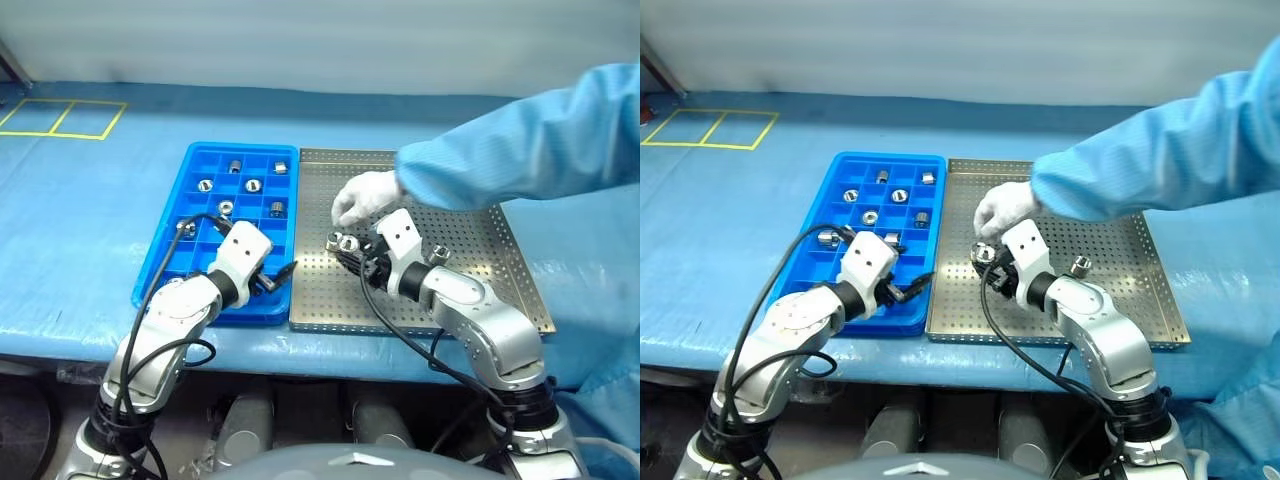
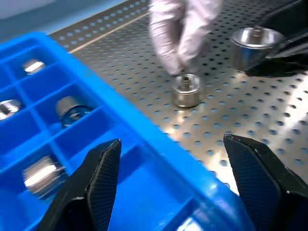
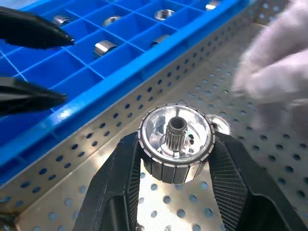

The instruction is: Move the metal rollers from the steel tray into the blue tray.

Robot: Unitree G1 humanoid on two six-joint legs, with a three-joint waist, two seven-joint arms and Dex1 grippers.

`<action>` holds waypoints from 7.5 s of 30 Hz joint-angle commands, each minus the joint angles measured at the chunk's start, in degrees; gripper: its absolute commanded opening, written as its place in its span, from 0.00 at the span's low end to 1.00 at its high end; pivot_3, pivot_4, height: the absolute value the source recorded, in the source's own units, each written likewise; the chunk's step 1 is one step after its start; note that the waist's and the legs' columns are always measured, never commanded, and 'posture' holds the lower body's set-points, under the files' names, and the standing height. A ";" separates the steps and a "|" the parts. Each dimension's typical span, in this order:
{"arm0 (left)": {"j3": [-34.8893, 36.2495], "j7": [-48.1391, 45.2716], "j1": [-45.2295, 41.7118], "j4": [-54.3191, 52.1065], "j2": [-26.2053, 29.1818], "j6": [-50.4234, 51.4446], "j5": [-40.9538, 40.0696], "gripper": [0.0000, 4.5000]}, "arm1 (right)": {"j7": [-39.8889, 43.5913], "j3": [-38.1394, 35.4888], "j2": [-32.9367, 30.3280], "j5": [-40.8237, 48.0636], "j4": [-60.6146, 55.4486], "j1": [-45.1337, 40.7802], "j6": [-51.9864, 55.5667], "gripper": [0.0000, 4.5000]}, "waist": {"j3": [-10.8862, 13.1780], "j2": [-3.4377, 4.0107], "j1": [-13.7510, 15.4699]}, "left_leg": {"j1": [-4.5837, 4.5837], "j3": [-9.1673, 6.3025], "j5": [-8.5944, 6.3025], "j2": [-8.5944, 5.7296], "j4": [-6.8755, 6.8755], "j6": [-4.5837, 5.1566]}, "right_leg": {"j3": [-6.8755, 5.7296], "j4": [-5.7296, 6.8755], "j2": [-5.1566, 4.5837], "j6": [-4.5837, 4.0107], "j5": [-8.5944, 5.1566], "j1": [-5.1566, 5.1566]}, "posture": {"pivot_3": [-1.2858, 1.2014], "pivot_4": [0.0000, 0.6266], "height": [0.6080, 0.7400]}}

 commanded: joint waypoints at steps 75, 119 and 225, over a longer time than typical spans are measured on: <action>-19.25 -1.18 -29.75 42.11 -18.80 -9.25 10.48 0.82 | -12.00 -13.46 -5.15 -11.75 -9.63 8.93 1.42 0.80 | 0.05 -0.11 -2.86 | -0.16 0.05 -0.02 -0.03 -0.08 -0.03 | 0.01 -0.48 -0.02 0.14 0.09 0.04 | 0.52 0.24 1.00; -2.40 -6.26 -21.14 26.22 -23.67 -8.65 -2.16 0.42 | -9.30 -8.82 -2.53 -9.55 -6.79 8.17 -0.94 0.80 | 0.04 -0.09 -3.02 | -0.04 0.05 -0.01 -0.04 0.02 -0.03 | 0.08 -0.21 -0.02 0.15 0.10 0.09 | 0.55 0.24 1.00; 0.85 6.92 -2.82 3.37 -1.17 2.87 7.66 1.00 | -1.62 6.38 7.01 -7.48 7.59 -7.16 -12.17 0.38 | 0.09 -0.13 -0.29 | 0.07 -0.05 0.03 0.01 -0.05 0.02 | 0.00 0.05 0.04 -0.04 -0.02 0.03 | 0.62 0.24 1.00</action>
